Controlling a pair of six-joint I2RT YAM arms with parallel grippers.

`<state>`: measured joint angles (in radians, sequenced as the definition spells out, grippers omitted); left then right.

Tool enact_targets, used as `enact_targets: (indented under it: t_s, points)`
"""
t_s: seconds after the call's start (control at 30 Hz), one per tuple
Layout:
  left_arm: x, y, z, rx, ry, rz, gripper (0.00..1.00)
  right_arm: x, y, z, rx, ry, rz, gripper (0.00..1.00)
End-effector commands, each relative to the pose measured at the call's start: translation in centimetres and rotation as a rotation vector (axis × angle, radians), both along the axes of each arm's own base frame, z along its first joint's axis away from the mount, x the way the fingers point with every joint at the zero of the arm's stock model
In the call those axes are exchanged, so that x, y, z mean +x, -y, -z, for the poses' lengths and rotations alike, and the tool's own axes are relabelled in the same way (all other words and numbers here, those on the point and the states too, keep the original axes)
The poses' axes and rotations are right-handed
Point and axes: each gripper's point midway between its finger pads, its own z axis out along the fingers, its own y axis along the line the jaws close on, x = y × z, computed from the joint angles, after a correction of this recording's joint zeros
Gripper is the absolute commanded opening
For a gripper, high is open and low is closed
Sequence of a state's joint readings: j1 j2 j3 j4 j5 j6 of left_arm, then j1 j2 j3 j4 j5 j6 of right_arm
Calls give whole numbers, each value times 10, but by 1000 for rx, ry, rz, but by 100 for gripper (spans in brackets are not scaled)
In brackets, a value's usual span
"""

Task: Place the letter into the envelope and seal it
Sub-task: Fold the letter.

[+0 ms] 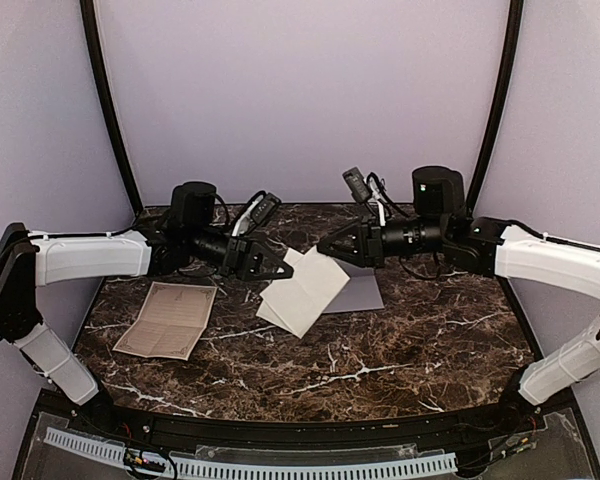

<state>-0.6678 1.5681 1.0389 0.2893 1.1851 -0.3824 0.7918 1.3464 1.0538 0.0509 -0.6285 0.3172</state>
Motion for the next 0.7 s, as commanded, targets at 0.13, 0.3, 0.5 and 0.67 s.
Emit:
enact_targets:
  t_s: [0.13,0.3,0.5,0.67]
  points:
    - [-6,-2,-5,-12,24,8,0,-6,-3,3,14,-19,-55,19]
    - [-6,-2,-6,-13,25,10,0,-9,-7,8,9,-38,-84,15]
    - [-6,-2,-6,-14,22,11,0,-8,-8,10,7,-40,-89,0]
    - [-5,-1,-9,-19,19,8,20,-6,-6,13,-3,-34,-68,0]
